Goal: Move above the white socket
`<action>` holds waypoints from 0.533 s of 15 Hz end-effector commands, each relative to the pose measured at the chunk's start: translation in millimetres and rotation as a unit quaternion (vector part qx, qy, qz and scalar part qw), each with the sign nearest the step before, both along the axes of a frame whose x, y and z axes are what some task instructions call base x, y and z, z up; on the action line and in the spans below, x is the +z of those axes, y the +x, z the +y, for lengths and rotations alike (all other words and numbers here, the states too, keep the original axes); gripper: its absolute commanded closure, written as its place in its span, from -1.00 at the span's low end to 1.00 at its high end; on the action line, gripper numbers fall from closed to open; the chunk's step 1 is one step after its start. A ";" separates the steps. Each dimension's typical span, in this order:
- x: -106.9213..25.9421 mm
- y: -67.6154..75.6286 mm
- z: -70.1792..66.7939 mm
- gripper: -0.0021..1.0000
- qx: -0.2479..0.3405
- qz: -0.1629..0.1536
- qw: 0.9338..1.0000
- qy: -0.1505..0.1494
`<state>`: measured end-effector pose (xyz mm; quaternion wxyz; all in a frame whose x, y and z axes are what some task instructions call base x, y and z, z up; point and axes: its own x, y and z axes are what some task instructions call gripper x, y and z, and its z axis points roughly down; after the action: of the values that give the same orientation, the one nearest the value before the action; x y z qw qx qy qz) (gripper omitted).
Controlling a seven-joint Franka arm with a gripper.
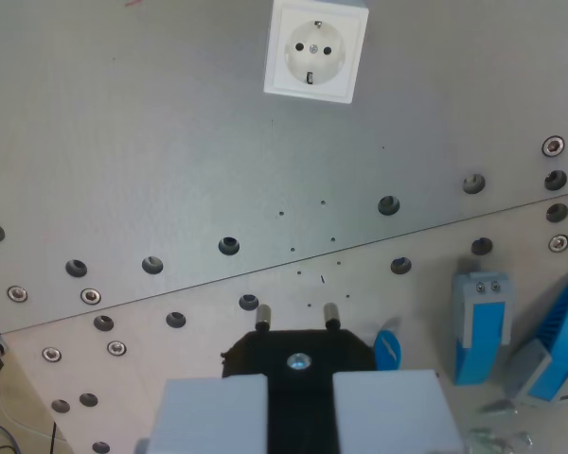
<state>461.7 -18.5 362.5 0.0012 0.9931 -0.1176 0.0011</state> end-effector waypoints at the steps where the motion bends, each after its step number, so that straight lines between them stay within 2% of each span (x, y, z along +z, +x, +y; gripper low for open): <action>1: 0.0 -0.2 0.0 1.00 0.000 0.000 1.000 0.000; 8: -1.4 -0.1 -0.2 1.00 -0.002 0.000 1.000 0.000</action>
<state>461.7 -18.5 362.2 0.0012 0.9931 -0.1176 0.0008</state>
